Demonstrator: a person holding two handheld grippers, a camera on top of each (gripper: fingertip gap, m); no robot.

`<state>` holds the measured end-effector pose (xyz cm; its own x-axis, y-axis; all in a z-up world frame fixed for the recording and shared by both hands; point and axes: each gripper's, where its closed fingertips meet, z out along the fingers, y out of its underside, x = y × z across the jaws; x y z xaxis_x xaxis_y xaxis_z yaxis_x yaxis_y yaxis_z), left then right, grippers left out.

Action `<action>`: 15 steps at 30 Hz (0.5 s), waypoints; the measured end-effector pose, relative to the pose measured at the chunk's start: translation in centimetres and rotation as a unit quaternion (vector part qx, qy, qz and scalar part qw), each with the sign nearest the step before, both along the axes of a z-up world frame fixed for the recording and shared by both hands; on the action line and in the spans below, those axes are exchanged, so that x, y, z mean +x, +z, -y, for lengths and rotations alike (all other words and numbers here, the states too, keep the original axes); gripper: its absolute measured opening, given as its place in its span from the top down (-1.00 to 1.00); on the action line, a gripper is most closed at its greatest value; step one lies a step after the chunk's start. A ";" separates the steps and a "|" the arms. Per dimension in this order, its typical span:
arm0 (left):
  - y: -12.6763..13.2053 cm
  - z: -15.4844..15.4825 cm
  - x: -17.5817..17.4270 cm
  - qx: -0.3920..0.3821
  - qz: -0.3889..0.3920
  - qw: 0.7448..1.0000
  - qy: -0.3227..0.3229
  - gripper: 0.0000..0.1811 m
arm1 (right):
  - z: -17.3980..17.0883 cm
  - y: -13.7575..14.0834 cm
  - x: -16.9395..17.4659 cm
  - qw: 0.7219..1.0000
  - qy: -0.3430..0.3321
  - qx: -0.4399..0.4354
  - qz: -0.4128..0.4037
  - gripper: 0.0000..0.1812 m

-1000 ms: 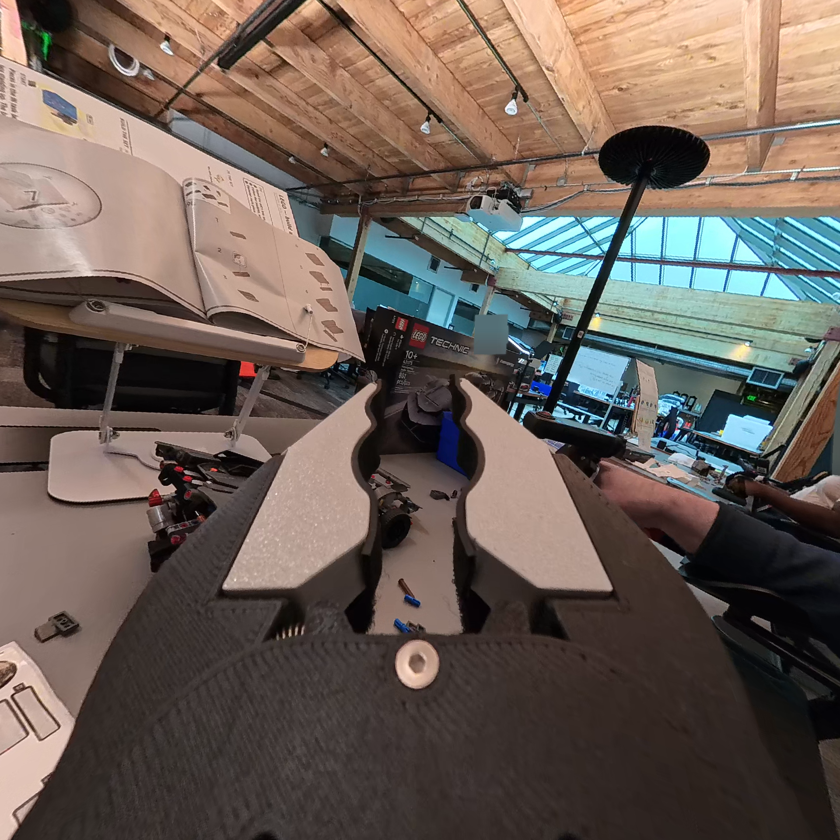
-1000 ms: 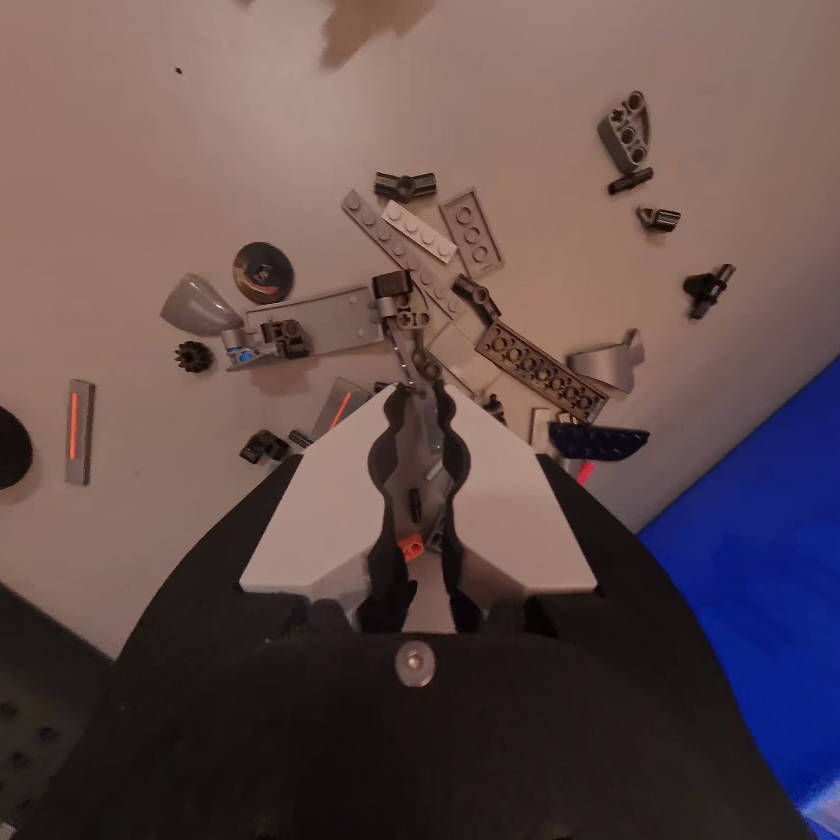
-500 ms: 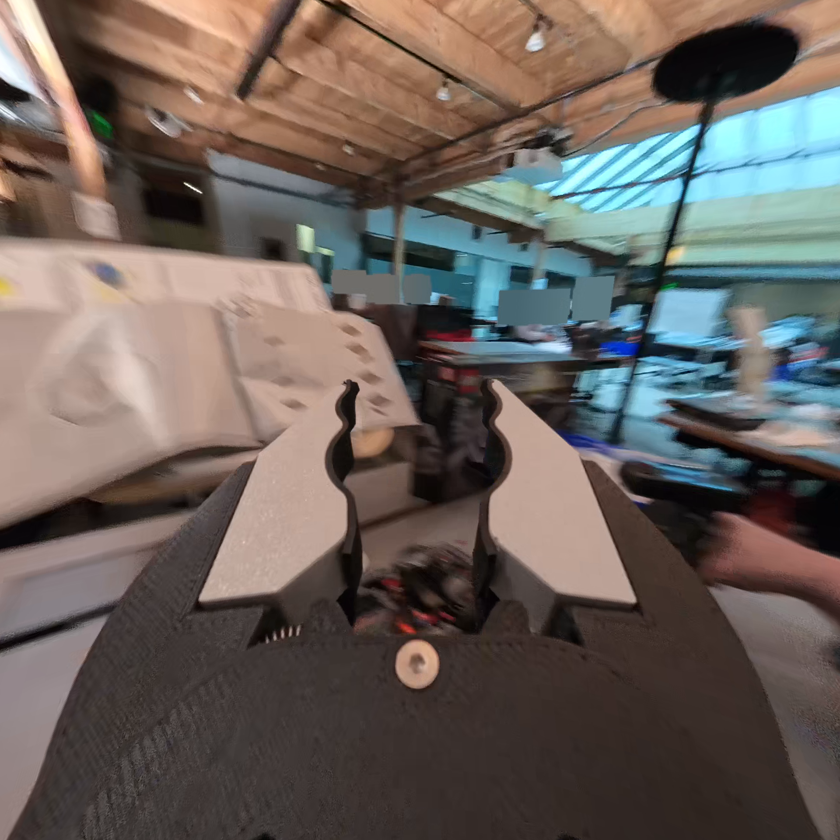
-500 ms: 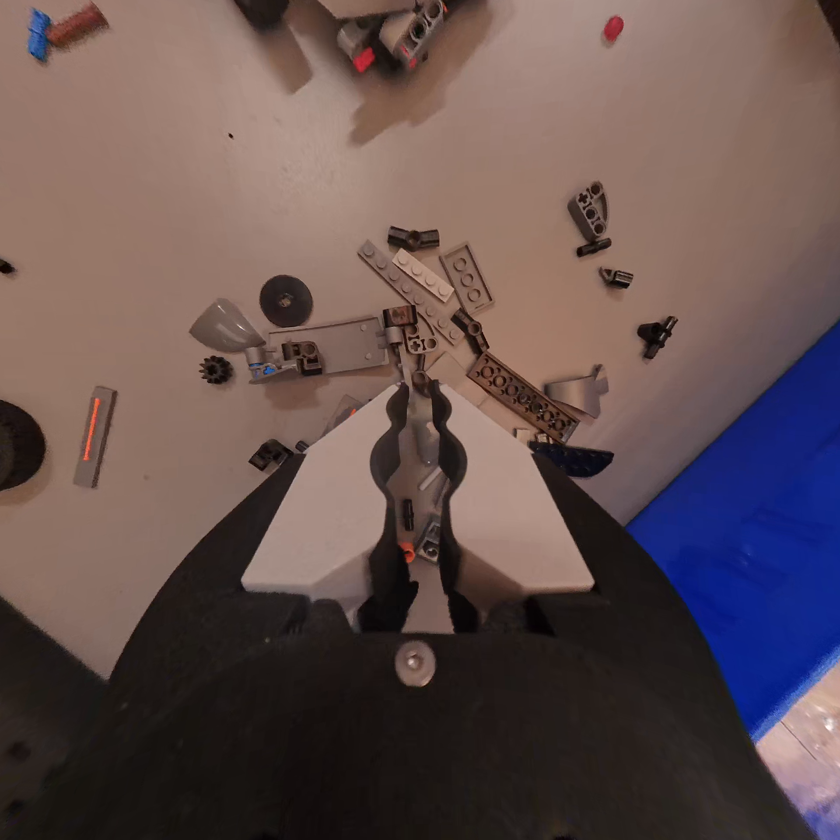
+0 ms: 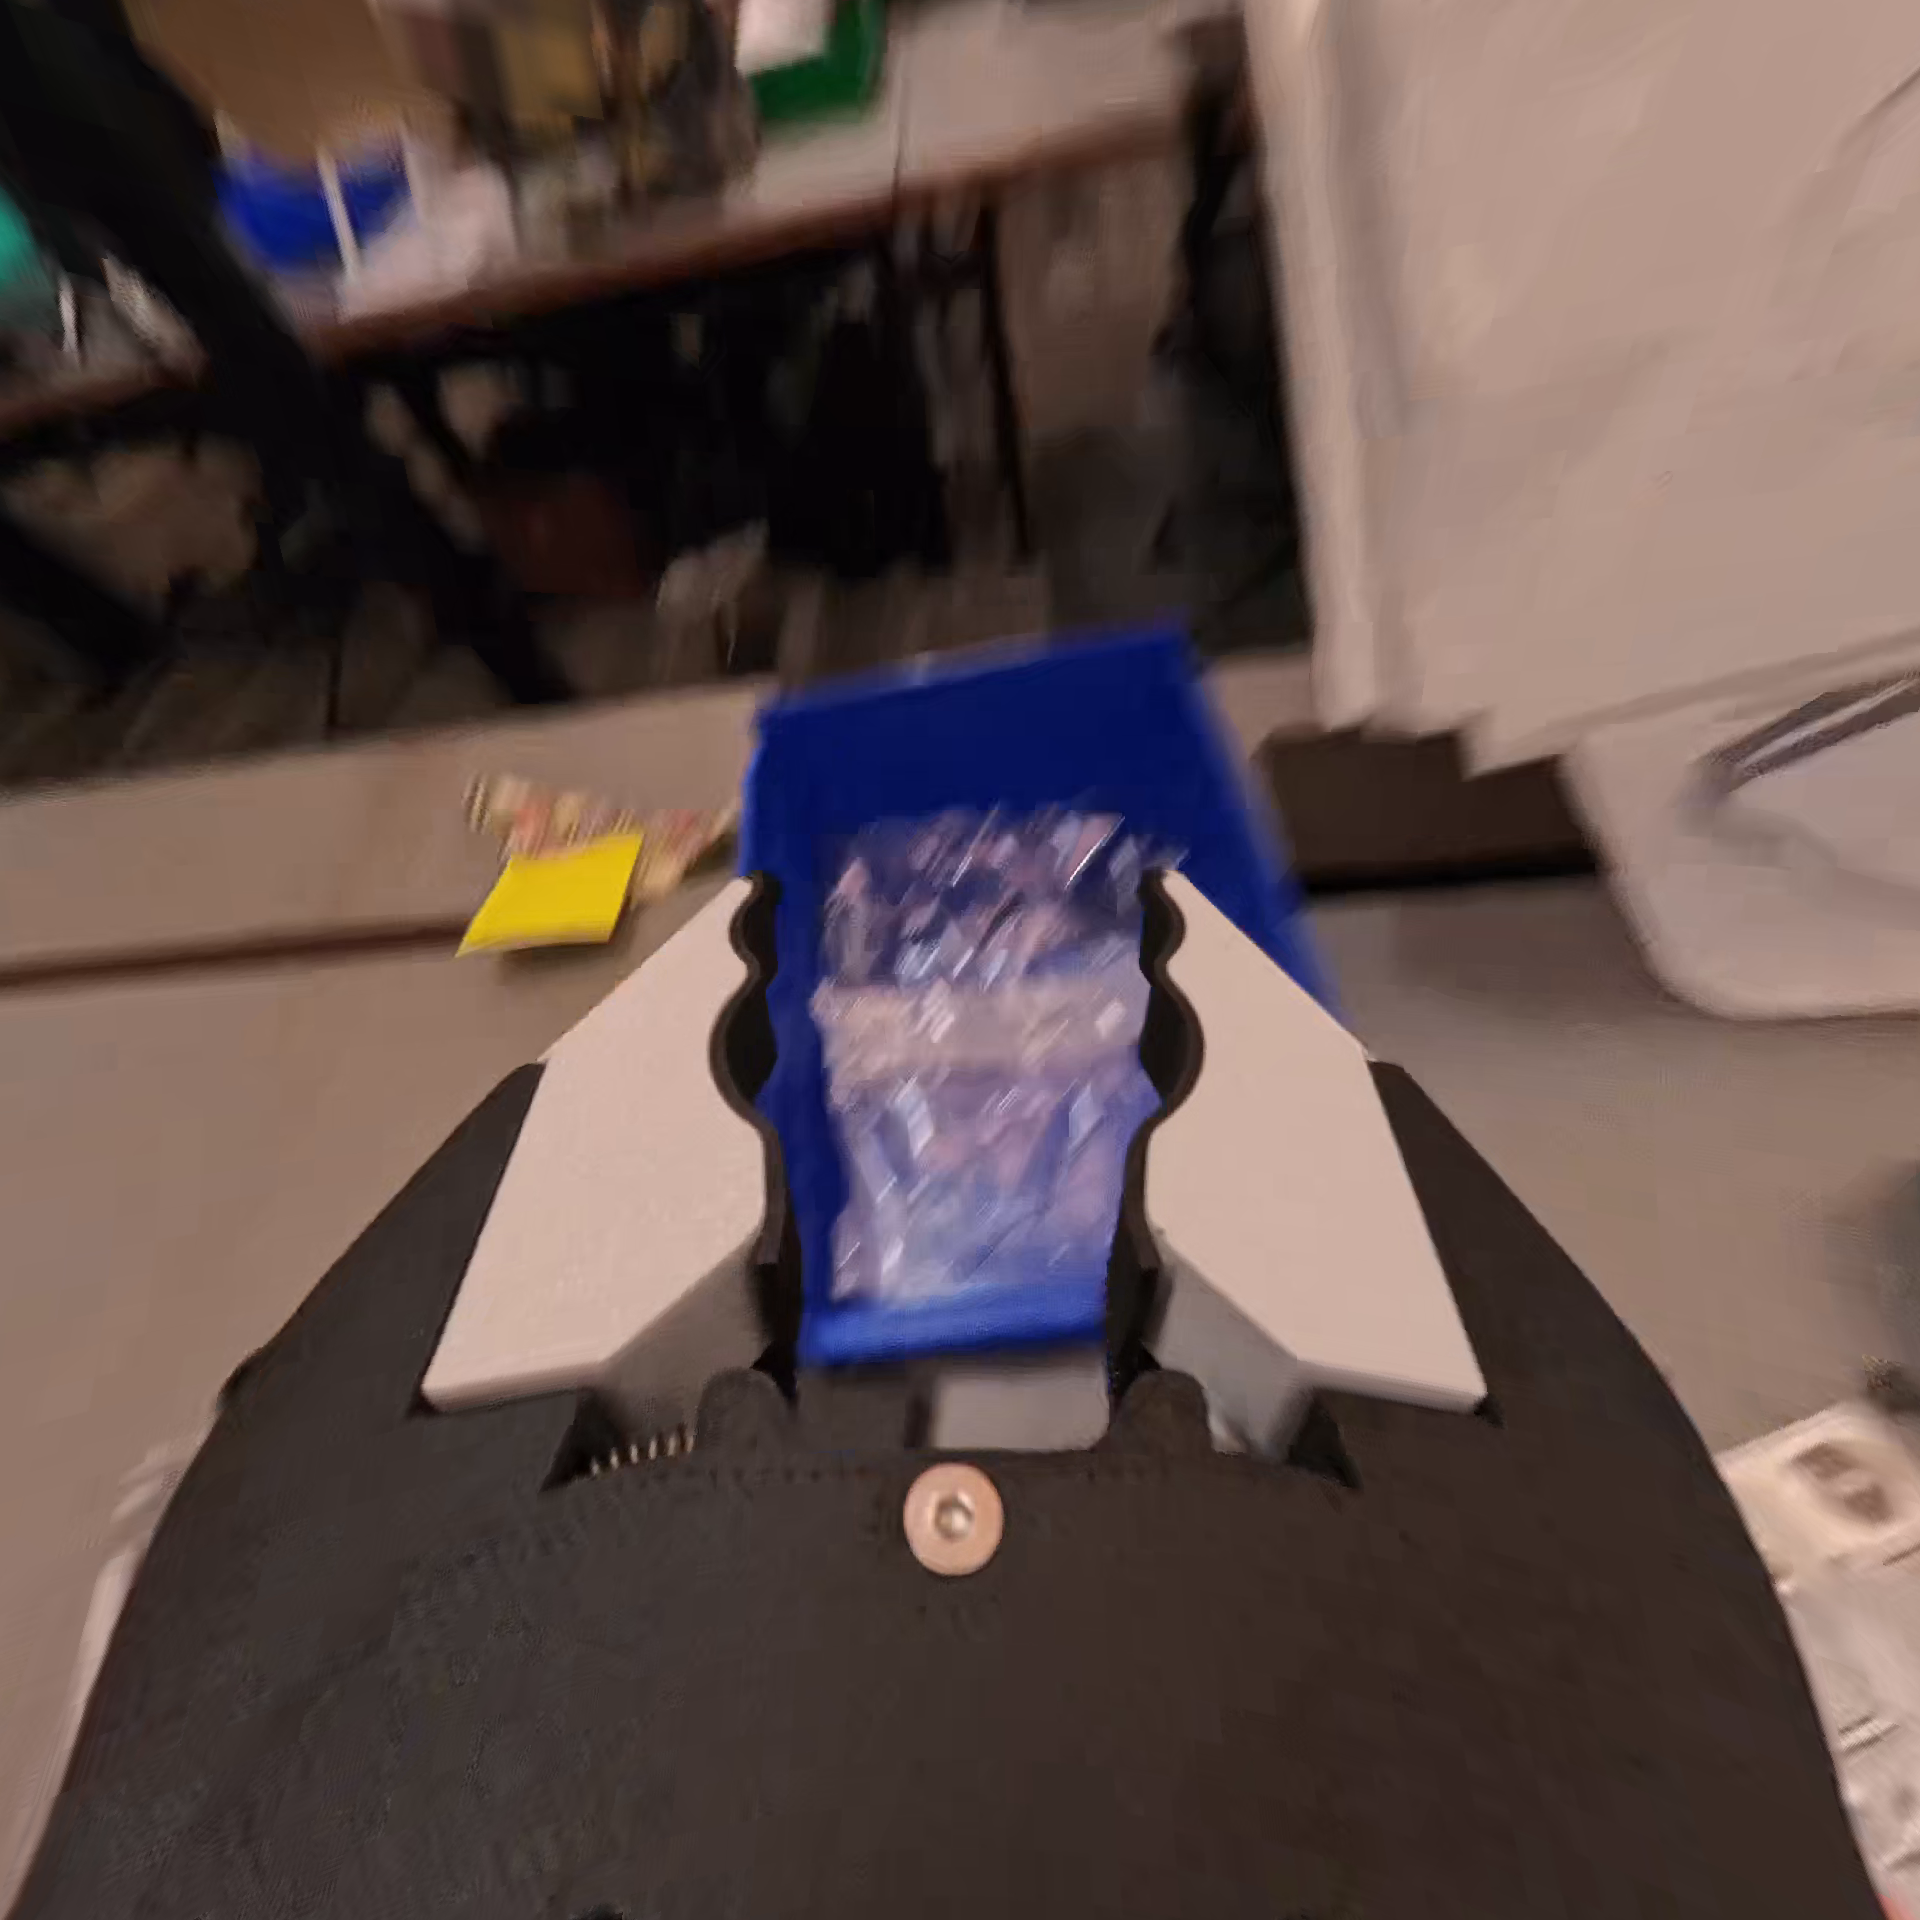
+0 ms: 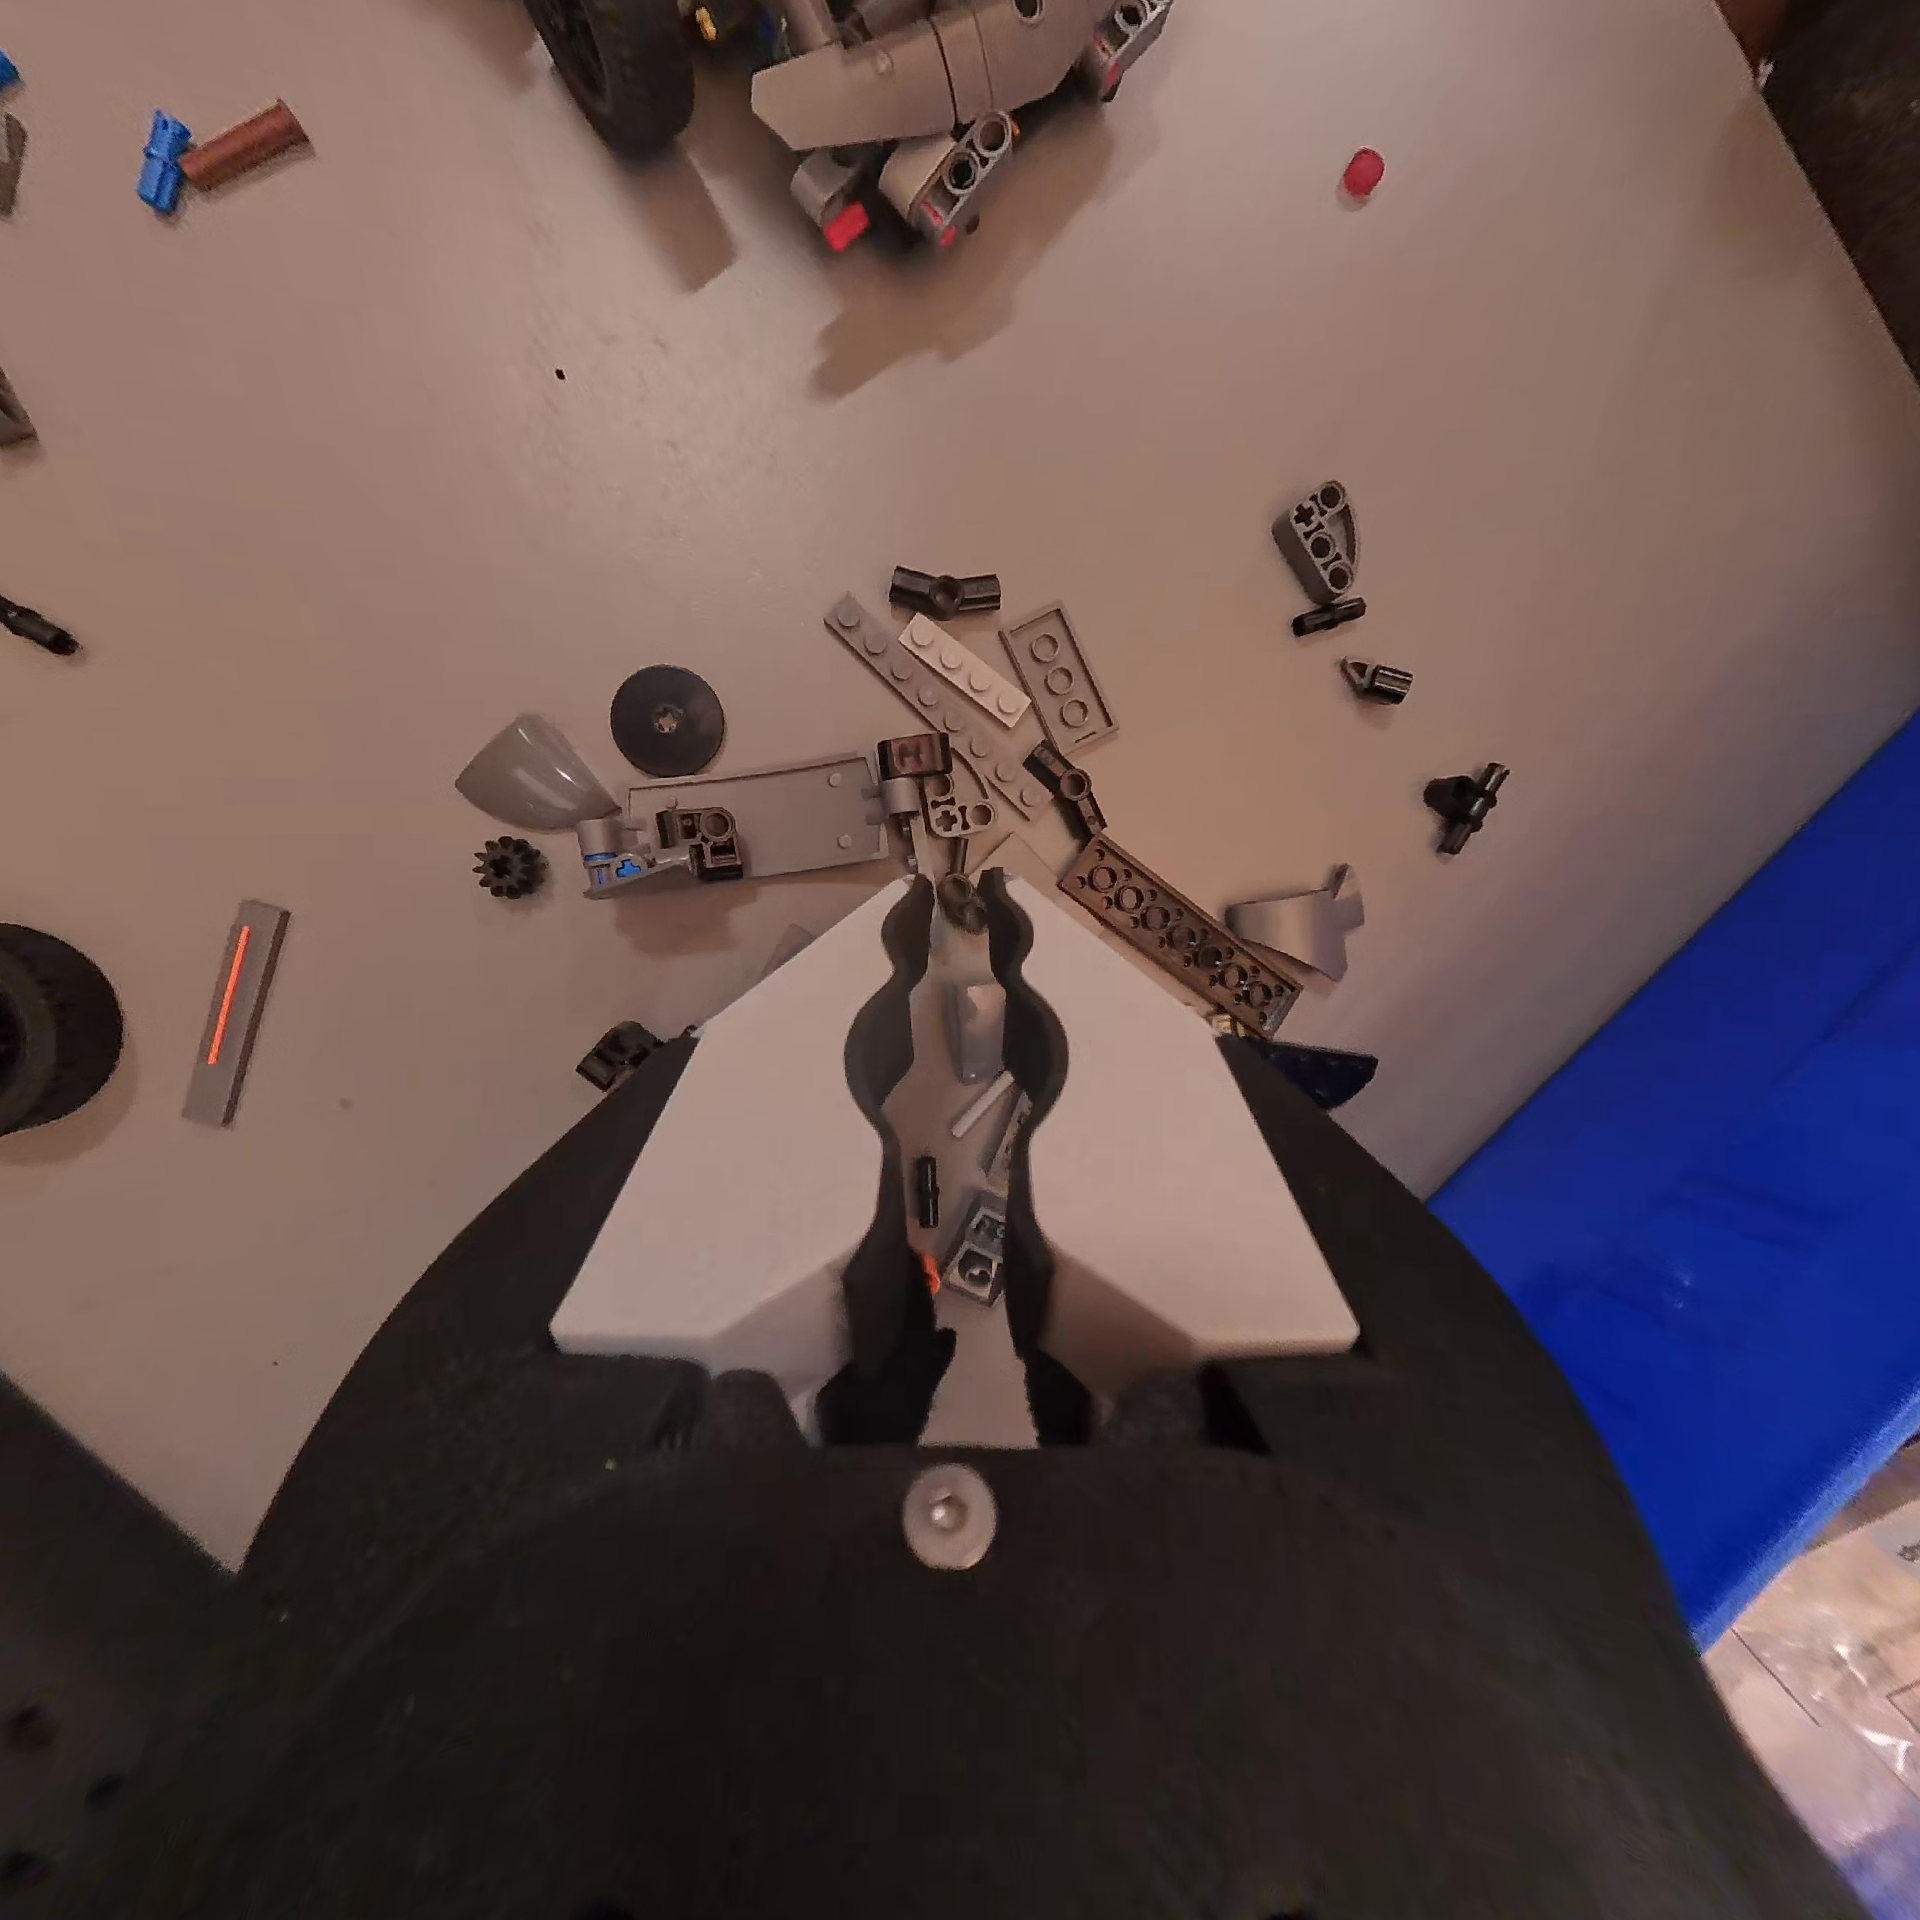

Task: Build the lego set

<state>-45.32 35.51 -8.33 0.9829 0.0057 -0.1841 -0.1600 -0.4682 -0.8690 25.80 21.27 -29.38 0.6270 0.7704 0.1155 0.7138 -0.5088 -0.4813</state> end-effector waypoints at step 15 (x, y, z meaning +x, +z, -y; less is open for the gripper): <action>-19.5 0.8 -10.6 -0.253 0.030 0.966 0.036 0.66 | -1.0 -1.0 -0.2 0.997 0.047 0.051 0.033 0.93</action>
<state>-55.95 34.71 -27.83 0.9922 -0.0015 -0.1245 -0.0682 -0.8432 -0.5333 25.58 22.29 -30.34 0.5408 0.8077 0.2349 0.7877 -0.3884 -0.4782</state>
